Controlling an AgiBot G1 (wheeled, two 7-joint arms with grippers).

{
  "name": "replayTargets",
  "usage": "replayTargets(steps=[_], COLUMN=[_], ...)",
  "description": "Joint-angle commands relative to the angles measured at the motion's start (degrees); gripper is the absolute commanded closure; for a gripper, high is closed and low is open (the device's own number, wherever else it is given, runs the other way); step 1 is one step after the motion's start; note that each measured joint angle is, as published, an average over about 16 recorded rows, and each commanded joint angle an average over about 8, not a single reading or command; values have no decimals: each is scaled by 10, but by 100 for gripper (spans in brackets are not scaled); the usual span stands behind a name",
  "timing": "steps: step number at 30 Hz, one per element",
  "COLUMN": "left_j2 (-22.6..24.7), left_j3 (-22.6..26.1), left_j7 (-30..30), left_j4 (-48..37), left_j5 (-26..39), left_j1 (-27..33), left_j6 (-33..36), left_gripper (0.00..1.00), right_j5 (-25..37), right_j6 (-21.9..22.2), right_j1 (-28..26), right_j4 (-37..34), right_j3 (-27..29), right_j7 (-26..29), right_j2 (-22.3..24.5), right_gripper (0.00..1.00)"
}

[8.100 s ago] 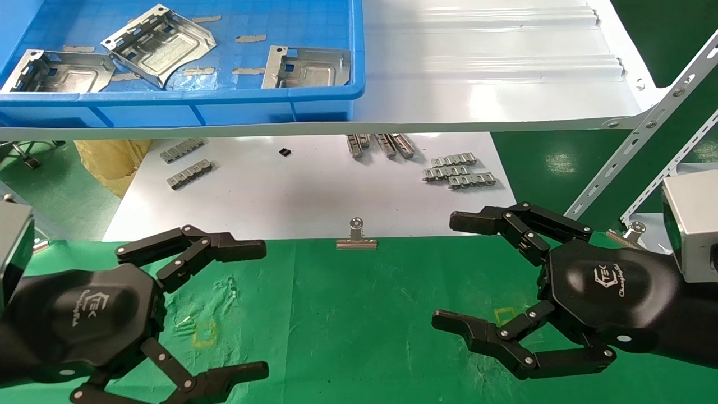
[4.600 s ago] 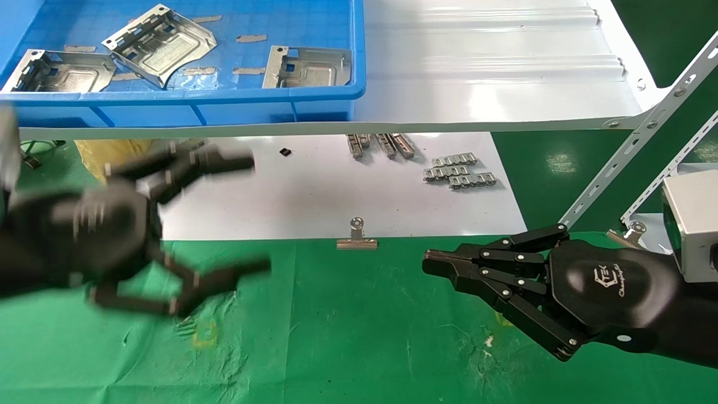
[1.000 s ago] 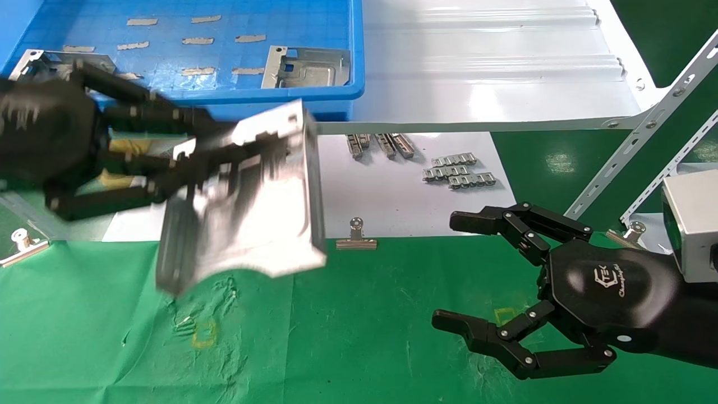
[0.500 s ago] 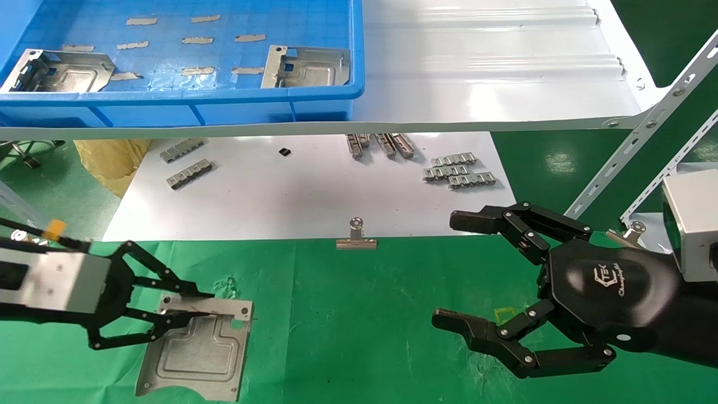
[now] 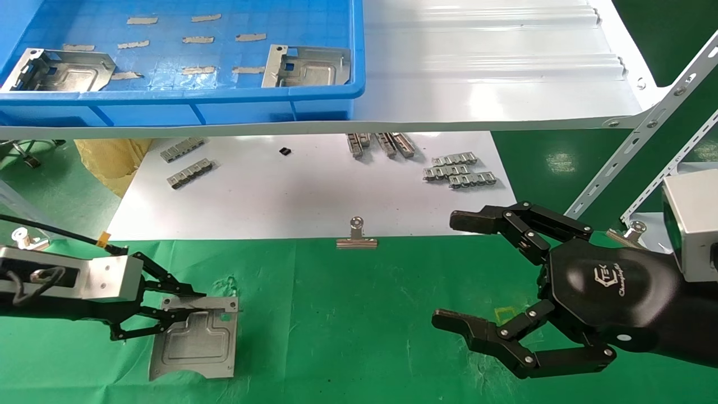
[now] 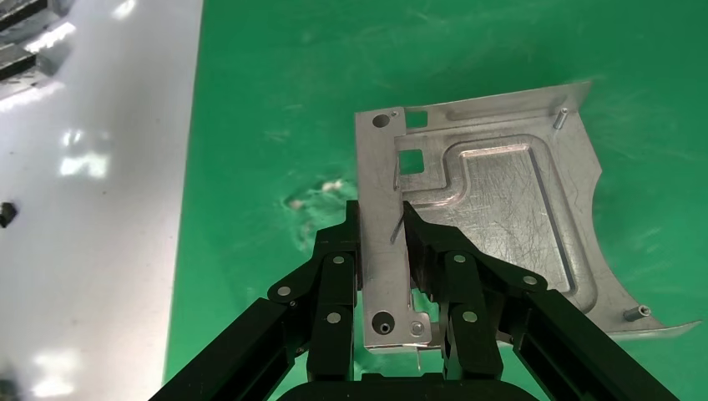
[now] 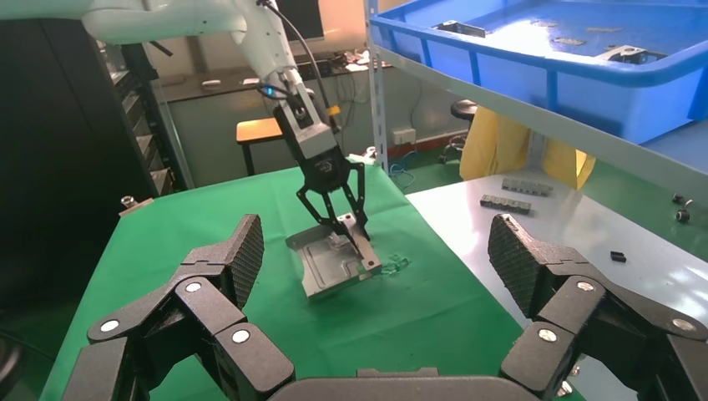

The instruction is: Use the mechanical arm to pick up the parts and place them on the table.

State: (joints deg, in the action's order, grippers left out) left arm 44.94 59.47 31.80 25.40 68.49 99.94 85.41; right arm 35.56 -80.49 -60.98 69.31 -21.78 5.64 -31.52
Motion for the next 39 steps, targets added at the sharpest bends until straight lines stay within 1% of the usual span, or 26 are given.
replayTargets(steps=[1,7,11,14,16,23,26,33,39], left_j2=[11,31,39,40,35,10,6,8,1], left_j3=[6,6,5,2,-1,-6,-7,-12,-41], left_j7=[8,35,32,14,-9,-79,-89,-82,-105], left_j4=[-19,-54,-76,-85,-84,-65,-63,-58,-21], left_j5=[10,12,4,-15,-40,-113,-126,-119,-128], left_j1=[1,7,14,14,6,-29,-36,-34,-58], left_j6=[-2,1,26,48,59,69,71,68,63], left_gripper=[0,0,0,0,0,0,0,0,0], right_j5=[0,0,0,0,0,0,0,0,0], right_j6=[0,0,0,0,0,0,0,0,0], right_j1=[0,0,0,0,0,0,0,0,0], right_j4=[0,0,0,0,0,0,0,0,0], right_j3=[0,0,0,0,0,0,0,0,0], right_j7=[0,0,0,0,0,0,0,0,0], right_j2=[0,0,0,0,0,0,0,0,0], right_gripper=[0,0,0,0,0,0,0,0,0])
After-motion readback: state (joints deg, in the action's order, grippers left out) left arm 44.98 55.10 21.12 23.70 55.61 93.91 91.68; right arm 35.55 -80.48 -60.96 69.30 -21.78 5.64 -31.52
